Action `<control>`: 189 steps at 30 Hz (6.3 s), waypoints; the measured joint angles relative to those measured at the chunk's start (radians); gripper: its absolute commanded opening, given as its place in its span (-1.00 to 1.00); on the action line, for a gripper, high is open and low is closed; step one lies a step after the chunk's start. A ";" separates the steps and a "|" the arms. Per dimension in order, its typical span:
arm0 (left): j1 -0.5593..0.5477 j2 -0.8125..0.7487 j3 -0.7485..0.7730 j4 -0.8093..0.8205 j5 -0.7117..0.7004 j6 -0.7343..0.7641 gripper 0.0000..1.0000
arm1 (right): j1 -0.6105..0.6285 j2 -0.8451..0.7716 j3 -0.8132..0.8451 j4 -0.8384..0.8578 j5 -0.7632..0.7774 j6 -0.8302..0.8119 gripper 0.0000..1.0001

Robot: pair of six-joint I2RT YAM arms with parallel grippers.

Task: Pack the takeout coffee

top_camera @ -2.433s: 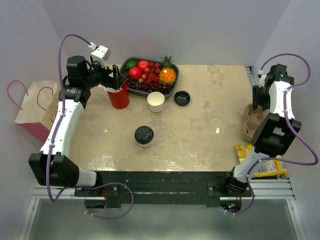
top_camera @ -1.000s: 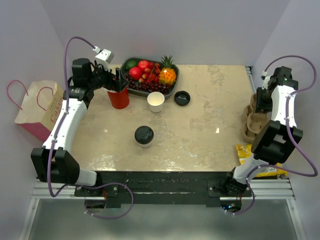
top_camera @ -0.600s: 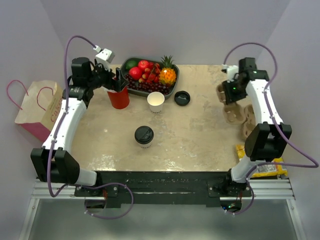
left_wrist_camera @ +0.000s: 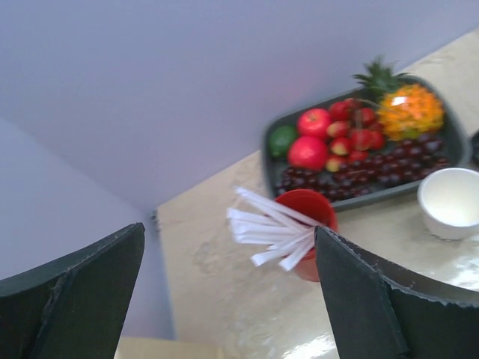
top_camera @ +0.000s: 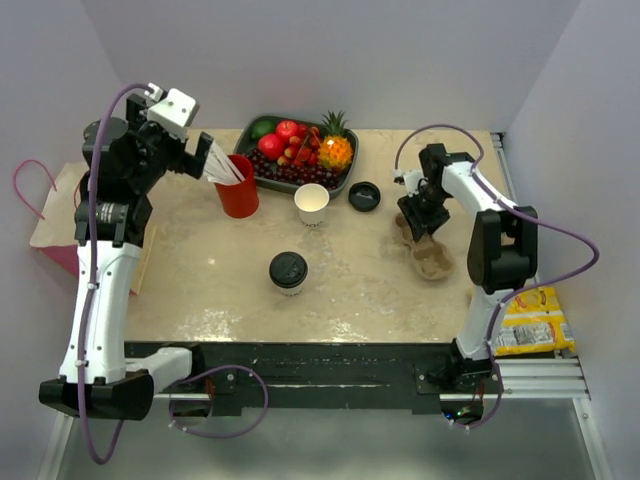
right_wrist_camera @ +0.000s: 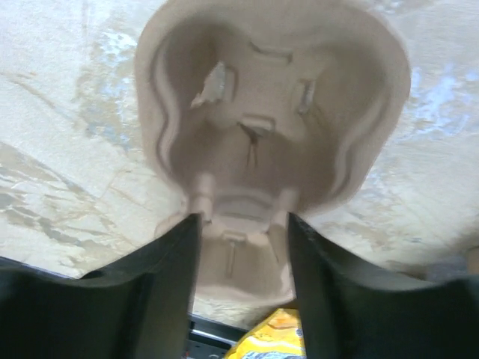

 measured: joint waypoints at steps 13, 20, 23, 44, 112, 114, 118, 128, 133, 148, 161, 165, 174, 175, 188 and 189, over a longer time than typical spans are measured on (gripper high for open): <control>0.274 0.169 0.344 -0.190 -0.394 0.153 0.82 | 0.026 -0.229 0.034 0.053 -0.177 0.004 0.98; 0.430 0.471 0.690 -0.384 -0.450 0.153 0.79 | 0.027 -0.257 0.113 0.089 -0.329 0.037 0.98; 0.430 0.470 0.648 -0.422 -0.503 0.179 0.76 | 0.027 -0.202 0.110 0.089 -0.354 0.054 0.98; 0.470 0.642 0.686 -0.563 -0.727 0.220 0.48 | 0.027 -0.159 0.074 0.093 -0.414 0.094 0.98; 0.291 0.417 0.774 -0.539 -0.750 0.196 -1.00 | 0.616 0.041 -0.177 0.354 -0.500 -0.371 0.40; 0.303 0.416 0.790 -0.516 -0.780 0.210 -1.00 | 0.630 0.070 -0.151 0.378 -0.510 -0.341 0.41; 0.306 0.406 0.802 -0.481 -0.809 0.225 -1.00 | 0.628 0.122 -0.093 0.414 -0.536 -0.295 0.42; 0.307 0.369 0.764 -0.467 -0.812 0.205 -1.00 | 0.631 0.173 -0.050 0.517 -0.583 -0.177 0.45; 0.307 0.366 0.755 -0.471 -0.806 0.199 -1.00 | 0.651 0.221 -0.006 0.597 -0.623 -0.111 0.46; 0.307 0.349 0.736 -0.500 -0.769 0.170 -0.47 | 0.792 0.377 0.153 0.798 -0.706 0.088 0.47; 0.314 0.365 0.622 -0.503 -0.679 0.116 0.08 | 0.775 0.289 0.092 0.679 -0.683 0.031 0.66; 0.323 0.428 0.556 -0.511 -0.650 0.079 0.05 | 0.699 0.174 0.057 0.502 -0.660 -0.069 0.67; 0.416 0.595 0.543 -0.522 -0.546 0.023 0.03 | 0.581 -0.027 0.055 0.253 -0.589 -0.165 0.68; 0.420 0.606 0.544 -0.518 -0.538 0.019 0.04 | 0.582 -0.035 0.054 0.241 -0.581 -0.165 0.69; 0.467 0.887 0.760 -0.548 -0.454 -0.018 -0.34 | 0.581 -0.071 0.010 0.193 -0.478 -0.194 0.70; 0.469 0.892 0.760 -0.554 -0.446 -0.023 -0.45 | 0.579 -0.074 0.006 0.190 -0.476 -0.196 0.70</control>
